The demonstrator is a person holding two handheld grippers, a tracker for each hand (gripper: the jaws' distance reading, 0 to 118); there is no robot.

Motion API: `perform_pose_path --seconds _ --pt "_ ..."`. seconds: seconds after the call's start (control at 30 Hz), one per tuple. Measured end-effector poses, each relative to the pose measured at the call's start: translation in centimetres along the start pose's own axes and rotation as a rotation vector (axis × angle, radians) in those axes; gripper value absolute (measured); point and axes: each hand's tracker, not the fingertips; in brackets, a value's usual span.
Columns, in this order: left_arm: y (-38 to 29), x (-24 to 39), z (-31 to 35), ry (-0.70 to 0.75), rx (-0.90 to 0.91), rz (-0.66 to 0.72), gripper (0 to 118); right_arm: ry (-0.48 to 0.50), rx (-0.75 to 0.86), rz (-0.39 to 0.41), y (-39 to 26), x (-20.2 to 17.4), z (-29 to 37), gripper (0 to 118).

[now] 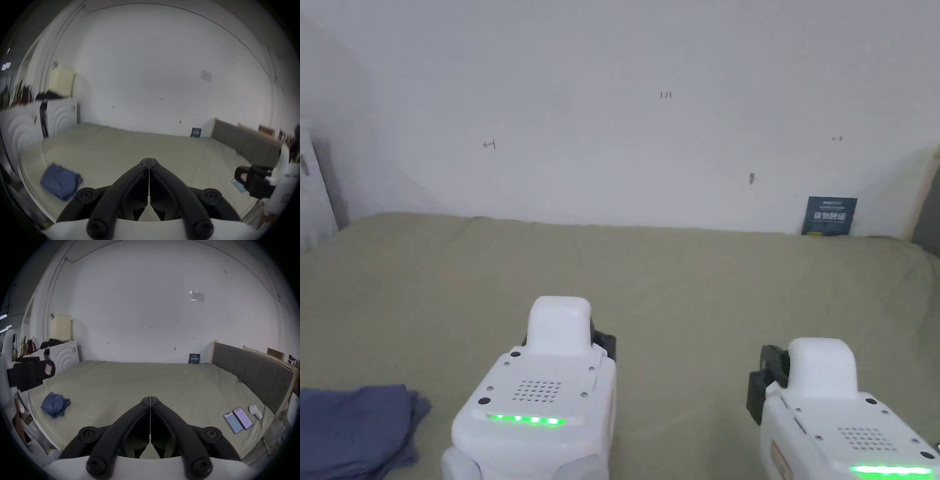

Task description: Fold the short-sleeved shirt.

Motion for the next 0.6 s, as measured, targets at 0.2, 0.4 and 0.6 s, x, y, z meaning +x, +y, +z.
perform_pose_path --seconds 0.2,0.4,0.6 --pt "0.3 -2.1 0.6 0.029 0.016 0.021 0 -0.017 0.052 0.014 1.9 0.5 1.6 1" --pt "0.9 -1.6 1.9 0.067 0.036 -0.005 3 -0.012 0.078 0.027 2.8 0.4 1.3 1" --pt "1.3 -1.6 1.2 0.074 0.04 -0.018 113 -0.023 0.075 0.042 3.2 0.5 1.5 114"
